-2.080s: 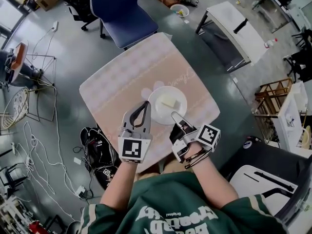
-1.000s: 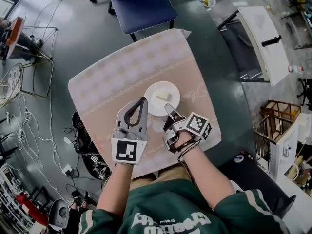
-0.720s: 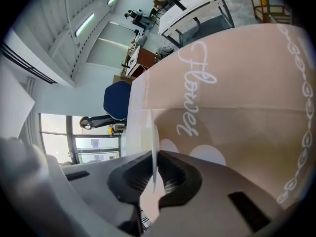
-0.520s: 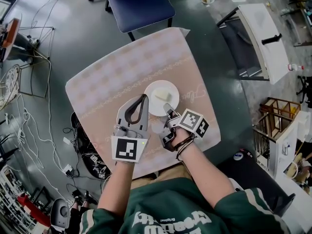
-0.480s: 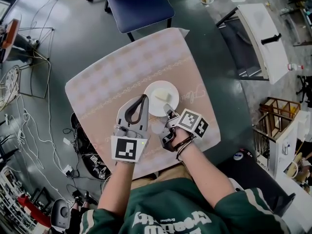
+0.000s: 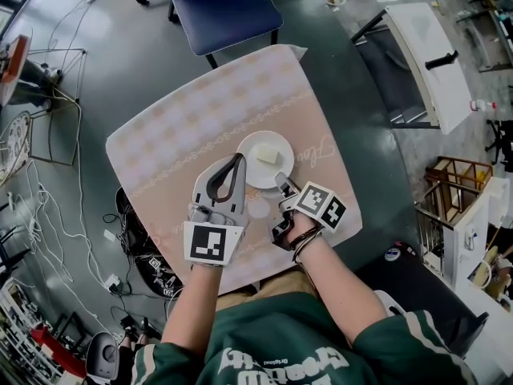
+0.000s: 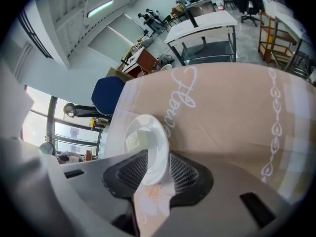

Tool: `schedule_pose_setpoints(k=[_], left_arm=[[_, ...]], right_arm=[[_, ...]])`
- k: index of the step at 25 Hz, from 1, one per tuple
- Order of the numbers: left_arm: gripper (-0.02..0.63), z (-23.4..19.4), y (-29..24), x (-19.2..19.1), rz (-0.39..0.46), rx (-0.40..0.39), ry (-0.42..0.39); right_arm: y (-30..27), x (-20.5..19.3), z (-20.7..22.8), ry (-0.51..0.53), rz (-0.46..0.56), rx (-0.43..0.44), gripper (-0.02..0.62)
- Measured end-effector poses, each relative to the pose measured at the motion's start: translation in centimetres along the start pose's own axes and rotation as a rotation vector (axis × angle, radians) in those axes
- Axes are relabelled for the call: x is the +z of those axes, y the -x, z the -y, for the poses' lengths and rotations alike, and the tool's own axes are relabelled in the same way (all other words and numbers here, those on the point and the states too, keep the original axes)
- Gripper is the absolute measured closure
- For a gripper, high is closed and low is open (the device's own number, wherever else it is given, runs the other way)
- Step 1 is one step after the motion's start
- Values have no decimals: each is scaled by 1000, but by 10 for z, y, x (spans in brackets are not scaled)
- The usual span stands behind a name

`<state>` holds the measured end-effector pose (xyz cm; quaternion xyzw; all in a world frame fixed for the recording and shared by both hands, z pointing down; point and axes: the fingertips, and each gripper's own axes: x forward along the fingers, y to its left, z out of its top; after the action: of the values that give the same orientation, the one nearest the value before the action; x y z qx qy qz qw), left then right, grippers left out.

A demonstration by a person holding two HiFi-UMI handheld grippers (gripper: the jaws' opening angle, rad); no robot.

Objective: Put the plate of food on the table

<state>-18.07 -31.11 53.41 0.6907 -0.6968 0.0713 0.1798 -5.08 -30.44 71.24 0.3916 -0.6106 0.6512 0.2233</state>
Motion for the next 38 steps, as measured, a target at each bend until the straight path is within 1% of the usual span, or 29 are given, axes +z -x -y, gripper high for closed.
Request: schedule_pose_setpoints(k=[2,6,12,18,21,26,29,33,34,36,38], left_arm=[[597,2,1,-2,-3,-4,0],[597,6,5,-3,-5,-4,6],[597,10,20,5,8,-7,0],[597,15,43,12,13,-14,-19],[597,17,57,16,9,-12,-26],[597,20,83,25,23,-20,-31],[597,22,100,33,40,-28,-52],[597,28,125,43,41,-48,-70],[597,30,132,47,45,-55,-74],[597,35,144,56,61,-72,-87],[597,42,158,66,75,-98,-108]], right_arm=[[3,-2,4,-12,4,6,470],[10,-3,3,3,19,16,471],[23,-9,0,6,40,32,471],[45,-14,-12,47,87,56,469],[61,-17,-20,115,133,74,471],[90,-26,-34,192,191,113,471],[109,-31,-46,254,222,136,471],[139,-42,-64,345,253,170,472],[148,-44,-70,375,264,181,480],[168,-50,-85,439,292,214,515],[191,-56,-102,510,330,241,520]])
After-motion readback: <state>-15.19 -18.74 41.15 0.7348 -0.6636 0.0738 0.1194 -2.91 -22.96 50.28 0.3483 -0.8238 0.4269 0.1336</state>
